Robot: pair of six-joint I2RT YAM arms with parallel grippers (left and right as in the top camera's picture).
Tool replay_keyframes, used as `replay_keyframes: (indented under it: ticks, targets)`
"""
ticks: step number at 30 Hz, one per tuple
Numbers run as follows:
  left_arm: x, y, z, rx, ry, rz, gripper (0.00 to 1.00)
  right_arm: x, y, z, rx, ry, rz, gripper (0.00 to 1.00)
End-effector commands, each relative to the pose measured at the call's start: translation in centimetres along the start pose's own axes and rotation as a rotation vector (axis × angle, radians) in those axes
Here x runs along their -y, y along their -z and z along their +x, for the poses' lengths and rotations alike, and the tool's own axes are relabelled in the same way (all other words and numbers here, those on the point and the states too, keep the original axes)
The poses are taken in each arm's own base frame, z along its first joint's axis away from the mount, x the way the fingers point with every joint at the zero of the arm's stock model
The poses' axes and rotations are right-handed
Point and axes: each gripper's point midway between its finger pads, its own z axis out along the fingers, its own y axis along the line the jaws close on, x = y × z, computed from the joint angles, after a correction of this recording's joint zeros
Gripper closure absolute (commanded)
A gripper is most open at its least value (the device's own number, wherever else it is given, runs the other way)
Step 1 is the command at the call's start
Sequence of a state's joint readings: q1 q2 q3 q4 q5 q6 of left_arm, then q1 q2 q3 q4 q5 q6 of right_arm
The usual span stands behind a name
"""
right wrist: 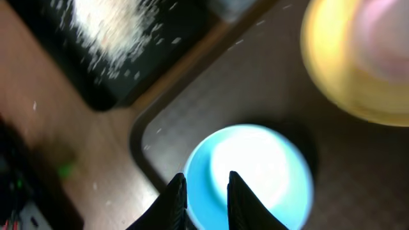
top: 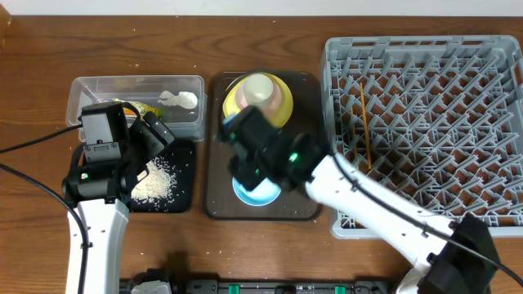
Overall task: Sort waste into correct bins and load items into the dishwasher rack
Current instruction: 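Move the right gripper over the light-blue bowl on the brown tray, then grasp the light-blue bowl rim with the right gripper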
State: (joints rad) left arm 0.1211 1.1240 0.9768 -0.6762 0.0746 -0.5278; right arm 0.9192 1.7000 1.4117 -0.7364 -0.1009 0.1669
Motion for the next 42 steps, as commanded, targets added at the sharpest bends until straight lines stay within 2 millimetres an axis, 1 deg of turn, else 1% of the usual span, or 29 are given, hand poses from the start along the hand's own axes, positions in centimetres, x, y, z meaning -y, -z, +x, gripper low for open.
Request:
replay_keyframes:
  ticks: [1,6,14,18,25,27,29,33,36,41,42]
  targets:
    - [-0.1,0.2,-0.5,0.019,0.010,-0.010,0.04,-0.7,-1.1,1.9,-0.043,0.064,0.036,0.80]
    - [-0.5,0.2,-0.8,0.033,0.010,-0.032,0.04,-1.6,-2.3,4.4,-0.097,0.148,0.028,0.79]
    - [-0.8,0.2,-1.0,0.047,0.011,-0.053,0.04,-1.0,-4.4,7.0,-0.124,0.176,0.028,0.75]
    - [-0.8,0.2,-1.0,0.047,0.011,-0.053,0.04,-1.0,-5.1,7.3,-0.107,0.196,0.023,0.73]
    - [-0.8,0.2,-1.0,0.048,0.011,-0.053,0.04,-1.1,-5.2,7.2,-0.101,0.291,0.016,0.73]
    - [-0.8,0.2,-1.0,0.048,0.011,-0.053,0.04,-1.1,-5.4,7.4,-0.109,0.302,0.013,0.70]
    - [-0.8,0.2,-1.0,0.048,0.011,-0.053,0.04,-1.1,-5.9,7.8,-0.125,0.315,0.006,0.69]
    - [-0.8,0.2,-1.0,0.048,0.011,-0.053,0.04,-0.7,-7.5,9.1,-0.179,0.342,0.008,0.64]
    - [-0.8,0.2,-1.0,0.048,0.011,-0.053,0.04,-0.5,-8.4,9.5,-0.197,0.340,0.010,0.64]
    - [-0.8,0.2,-1.0,0.048,0.011,-0.053,0.04,-0.5,-8.4,9.4,-0.197,0.340,0.010,0.65]
    - [-0.8,0.2,-1.0,0.048,0.011,-0.053,0.04,-0.5,-8.4,9.5,-0.197,0.340,0.010,0.68]
